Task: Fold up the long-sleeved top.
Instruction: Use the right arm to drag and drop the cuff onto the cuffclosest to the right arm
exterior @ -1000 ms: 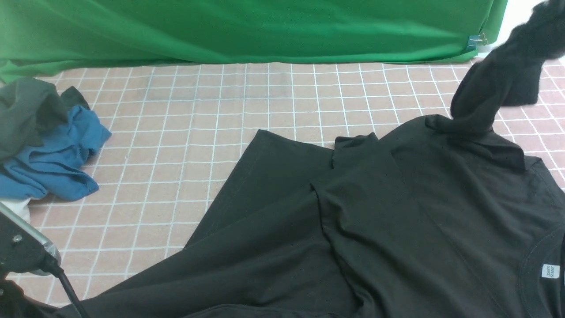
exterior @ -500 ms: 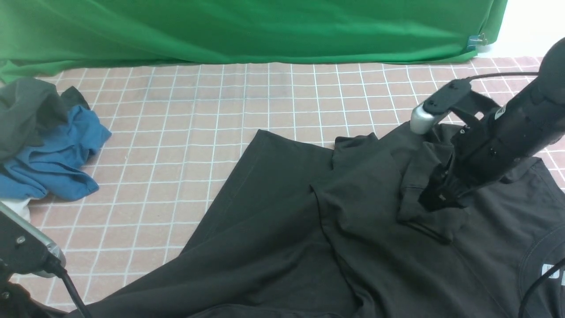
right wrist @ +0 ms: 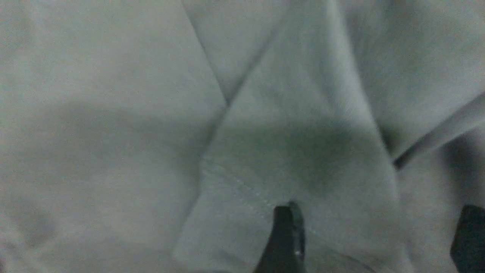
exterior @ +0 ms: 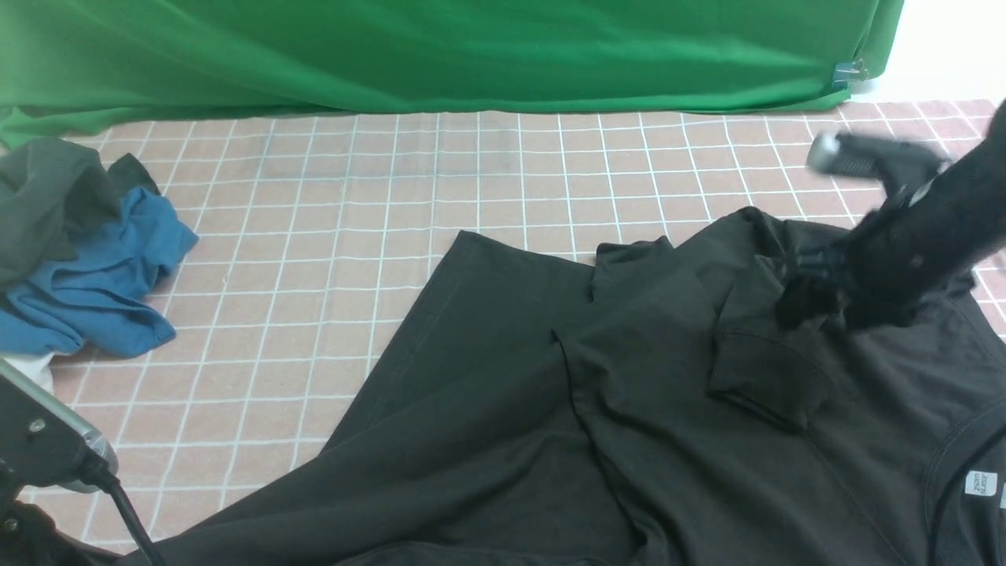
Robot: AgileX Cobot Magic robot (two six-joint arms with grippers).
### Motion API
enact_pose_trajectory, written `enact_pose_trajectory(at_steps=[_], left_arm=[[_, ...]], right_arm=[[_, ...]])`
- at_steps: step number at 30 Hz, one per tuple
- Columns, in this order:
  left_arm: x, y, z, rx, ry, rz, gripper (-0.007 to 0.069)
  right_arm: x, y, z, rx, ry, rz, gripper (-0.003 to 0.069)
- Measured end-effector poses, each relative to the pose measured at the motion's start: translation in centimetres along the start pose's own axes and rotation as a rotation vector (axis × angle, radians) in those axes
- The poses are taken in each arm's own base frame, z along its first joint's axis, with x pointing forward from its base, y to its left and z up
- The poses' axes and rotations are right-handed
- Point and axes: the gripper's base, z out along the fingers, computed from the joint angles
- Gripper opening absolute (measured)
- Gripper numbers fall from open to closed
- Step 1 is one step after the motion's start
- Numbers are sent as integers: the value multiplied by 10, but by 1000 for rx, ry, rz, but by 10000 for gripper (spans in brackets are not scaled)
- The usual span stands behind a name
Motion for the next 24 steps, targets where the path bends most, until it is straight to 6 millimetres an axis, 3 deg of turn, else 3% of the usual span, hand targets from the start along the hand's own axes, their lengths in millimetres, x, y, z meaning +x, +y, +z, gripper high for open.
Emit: enact_pose_trajectory(at_steps=[5,11,14,19,24], left_arm=[[0,0,0,-2,-2,0,21],[-1,1,0,-7,-8,0,21],[-1,1,0,-9,-11,-2,21],[-1,1,0,-10,-14,-3,21],[-2,0,0,-4,-18,-6,21]], right_arm=[[1,-5,25,6,63,29,573],[1,-5,27,-2,63,20,553],[1,-4,27,-15,62,4,444],[0,1,10,-27,23,-45,160],[1,4,-6,-35,-7,-74,44]])
